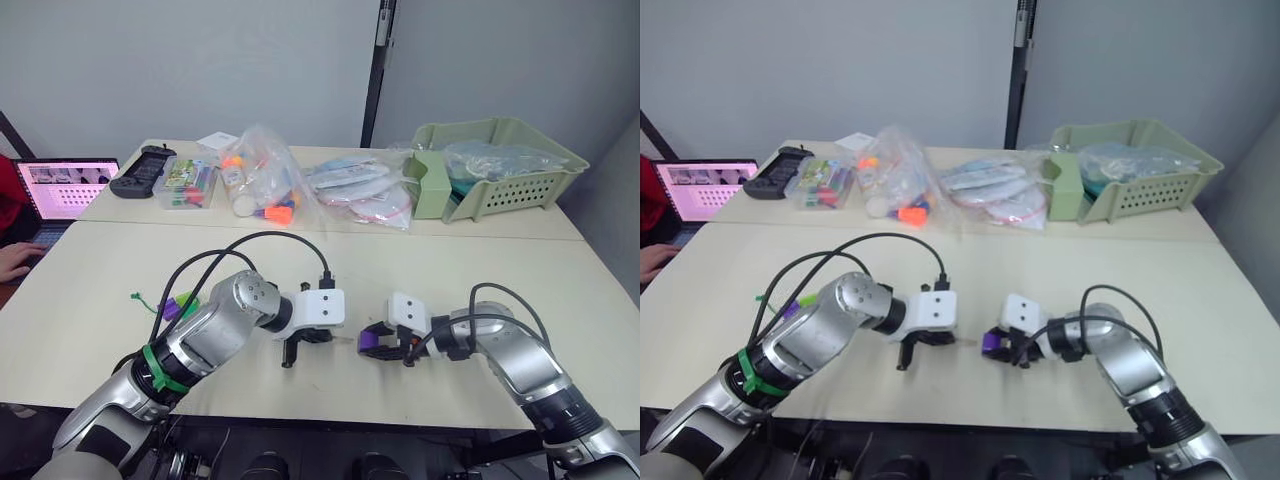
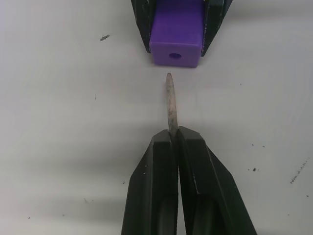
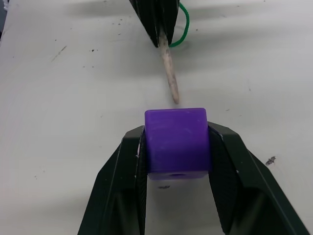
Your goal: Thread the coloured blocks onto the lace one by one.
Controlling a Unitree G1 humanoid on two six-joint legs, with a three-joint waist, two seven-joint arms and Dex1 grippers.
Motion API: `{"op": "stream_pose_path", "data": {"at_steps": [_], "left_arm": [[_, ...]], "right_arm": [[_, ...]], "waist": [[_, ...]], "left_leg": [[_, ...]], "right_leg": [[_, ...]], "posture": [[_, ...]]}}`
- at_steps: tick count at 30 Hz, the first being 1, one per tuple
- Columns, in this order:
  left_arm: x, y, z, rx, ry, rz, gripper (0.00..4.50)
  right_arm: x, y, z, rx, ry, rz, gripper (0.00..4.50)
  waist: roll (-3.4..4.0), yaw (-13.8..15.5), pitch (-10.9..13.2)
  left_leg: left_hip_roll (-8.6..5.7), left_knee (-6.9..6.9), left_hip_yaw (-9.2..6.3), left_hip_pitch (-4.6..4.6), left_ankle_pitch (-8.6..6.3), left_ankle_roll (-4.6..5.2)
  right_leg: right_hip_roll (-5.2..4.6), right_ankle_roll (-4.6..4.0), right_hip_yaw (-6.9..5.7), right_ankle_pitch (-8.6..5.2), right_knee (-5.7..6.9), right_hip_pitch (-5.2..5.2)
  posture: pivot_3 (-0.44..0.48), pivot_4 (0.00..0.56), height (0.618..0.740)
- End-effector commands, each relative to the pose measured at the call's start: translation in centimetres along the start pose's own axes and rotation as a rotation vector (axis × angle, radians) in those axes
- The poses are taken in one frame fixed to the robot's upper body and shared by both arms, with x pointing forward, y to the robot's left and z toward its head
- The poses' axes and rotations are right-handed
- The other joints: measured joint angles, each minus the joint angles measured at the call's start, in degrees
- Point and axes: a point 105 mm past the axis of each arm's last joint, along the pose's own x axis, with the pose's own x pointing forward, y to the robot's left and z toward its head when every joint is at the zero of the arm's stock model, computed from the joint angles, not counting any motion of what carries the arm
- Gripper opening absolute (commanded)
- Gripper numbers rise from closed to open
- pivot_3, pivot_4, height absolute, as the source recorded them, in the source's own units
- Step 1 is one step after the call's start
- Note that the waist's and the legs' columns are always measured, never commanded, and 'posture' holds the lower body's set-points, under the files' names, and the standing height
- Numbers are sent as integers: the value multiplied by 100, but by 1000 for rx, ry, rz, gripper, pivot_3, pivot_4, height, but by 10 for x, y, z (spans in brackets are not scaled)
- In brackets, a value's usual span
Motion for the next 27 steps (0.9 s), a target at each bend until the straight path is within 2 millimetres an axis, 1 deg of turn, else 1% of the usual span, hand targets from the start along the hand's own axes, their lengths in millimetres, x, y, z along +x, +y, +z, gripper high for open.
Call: {"op": "stream_pose_path", "data": {"at_steps": [1, 9, 17, 27], "left_arm": [[-6, 2, 13, 49, -16, 19, 0], [-3, -1, 17, 46, -28, 4, 0], [-2, -4, 17, 41, -11, -9, 0], [1, -5, 16, 20, 22, -5, 0]], "right_arm": [[3, 16, -16, 42, 46, 83, 1172], [9, 14, -13, 45, 49, 79, 1172], [11, 11, -14, 48, 66, 62, 1172], [13, 10, -9, 45, 59, 58, 1172]], "waist": [[0, -3, 0], [0, -19, 0], [0, -31, 0], [0, -38, 0]], "left_leg": [[0, 0, 0, 0, 0, 0], [2, 0, 0, 2, 0, 0], [5, 0, 0, 4, 0, 0], [6, 0, 0, 5, 0, 0]], "right_leg": [[1, 0, 0, 0, 0, -1], [2, 0, 0, 0, 1, 0], [5, 0, 0, 0, 2, -1], [6, 0, 0, 0, 3, 0]], "posture": [[0, 150, 740], [0, 150, 740], [0, 150, 740], [0, 150, 740]]}}
